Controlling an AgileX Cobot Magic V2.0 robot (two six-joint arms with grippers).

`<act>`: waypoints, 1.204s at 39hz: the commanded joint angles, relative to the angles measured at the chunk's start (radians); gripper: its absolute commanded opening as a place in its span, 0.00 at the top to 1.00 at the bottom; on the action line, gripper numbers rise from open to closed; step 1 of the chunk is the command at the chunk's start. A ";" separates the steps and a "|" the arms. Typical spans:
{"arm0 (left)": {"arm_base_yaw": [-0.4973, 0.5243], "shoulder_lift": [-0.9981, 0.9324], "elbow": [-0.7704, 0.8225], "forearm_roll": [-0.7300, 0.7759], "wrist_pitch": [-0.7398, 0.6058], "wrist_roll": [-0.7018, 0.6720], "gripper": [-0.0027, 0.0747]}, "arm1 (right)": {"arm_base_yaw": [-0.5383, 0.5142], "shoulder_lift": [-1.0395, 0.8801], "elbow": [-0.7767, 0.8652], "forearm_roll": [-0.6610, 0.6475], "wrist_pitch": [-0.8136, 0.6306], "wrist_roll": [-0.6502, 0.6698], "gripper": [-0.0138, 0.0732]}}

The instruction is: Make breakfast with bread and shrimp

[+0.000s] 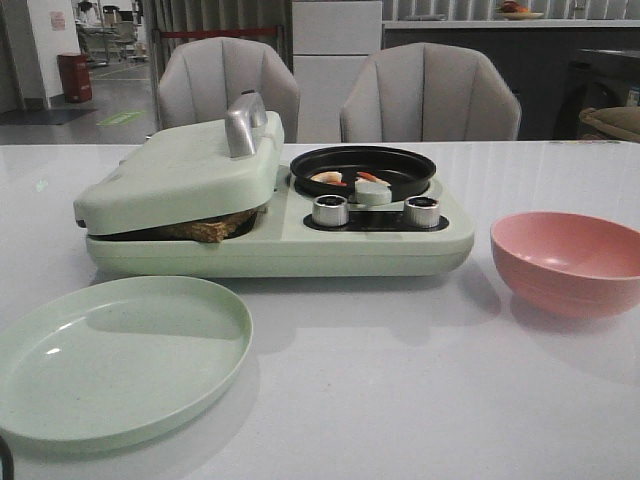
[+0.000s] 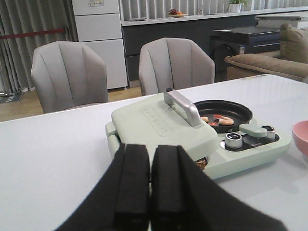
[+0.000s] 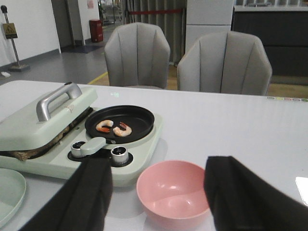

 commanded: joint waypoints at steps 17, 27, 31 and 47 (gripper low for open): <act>-0.008 0.012 -0.026 -0.014 -0.075 -0.009 0.82 | 0.001 -0.036 -0.001 -0.002 -0.063 -0.010 0.67; -0.008 0.012 -0.026 -0.014 -0.075 -0.009 0.82 | 0.001 -0.036 -0.001 -0.002 -0.063 -0.010 0.67; -0.008 0.012 -0.026 -0.014 -0.075 -0.009 0.82 | 0.001 -0.036 -0.001 -0.002 -0.063 -0.010 0.67; 0.109 0.008 0.054 0.063 -0.089 -0.069 0.82 | 0.001 -0.036 -0.001 -0.002 -0.063 -0.010 0.67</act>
